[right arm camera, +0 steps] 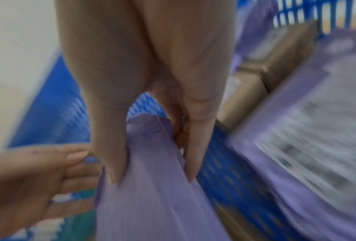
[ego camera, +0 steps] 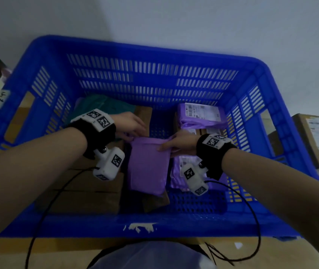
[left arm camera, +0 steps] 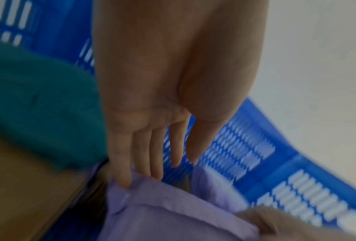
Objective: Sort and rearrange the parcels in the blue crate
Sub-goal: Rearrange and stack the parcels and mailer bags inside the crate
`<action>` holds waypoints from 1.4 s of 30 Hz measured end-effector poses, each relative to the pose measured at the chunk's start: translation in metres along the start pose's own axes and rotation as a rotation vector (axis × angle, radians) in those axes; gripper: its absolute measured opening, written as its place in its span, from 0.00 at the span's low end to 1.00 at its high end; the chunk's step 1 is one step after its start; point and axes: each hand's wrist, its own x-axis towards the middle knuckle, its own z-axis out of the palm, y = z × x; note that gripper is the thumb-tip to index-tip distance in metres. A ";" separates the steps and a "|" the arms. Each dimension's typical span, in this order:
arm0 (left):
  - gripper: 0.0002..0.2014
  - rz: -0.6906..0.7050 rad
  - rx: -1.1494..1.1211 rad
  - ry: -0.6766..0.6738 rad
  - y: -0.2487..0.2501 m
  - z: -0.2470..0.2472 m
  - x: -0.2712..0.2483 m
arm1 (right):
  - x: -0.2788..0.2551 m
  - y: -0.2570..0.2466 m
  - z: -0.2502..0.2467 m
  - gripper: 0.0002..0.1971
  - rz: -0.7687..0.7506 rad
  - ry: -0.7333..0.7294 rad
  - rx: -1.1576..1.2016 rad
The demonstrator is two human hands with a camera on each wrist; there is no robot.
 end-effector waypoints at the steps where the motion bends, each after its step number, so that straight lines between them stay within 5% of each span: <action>1: 0.14 0.036 -0.049 0.013 0.008 -0.007 -0.003 | -0.006 -0.006 -0.005 0.17 -0.051 0.017 0.019; 4: 0.08 0.148 -0.199 0.142 0.031 -0.029 -0.014 | -0.024 -0.027 -0.016 0.07 -0.202 0.094 -0.008; 10: 0.11 0.157 -0.323 0.390 0.055 -0.057 -0.030 | -0.035 -0.065 -0.033 0.26 -0.506 0.453 -0.196; 13: 0.23 0.062 -0.429 0.250 0.058 -0.058 -0.040 | -0.042 -0.076 -0.027 0.31 -0.666 0.597 -0.235; 17: 0.28 0.040 -0.511 0.053 0.057 -0.060 -0.048 | -0.039 -0.077 -0.008 0.29 -0.841 0.671 -0.363; 23: 0.34 0.028 -0.503 -0.001 0.052 -0.064 -0.055 | -0.039 -0.074 0.016 0.31 -1.010 0.818 -0.830; 29: 0.34 0.023 -0.582 0.003 0.050 -0.052 -0.051 | -0.031 -0.068 0.034 0.30 -1.298 0.827 -1.032; 35: 0.27 0.053 -0.557 0.134 0.045 -0.045 -0.040 | -0.039 -0.053 0.026 0.35 -1.197 0.738 -1.040; 42: 0.20 0.089 -0.455 0.151 0.039 -0.034 -0.029 | -0.044 -0.035 -0.036 0.33 -0.699 0.834 -0.461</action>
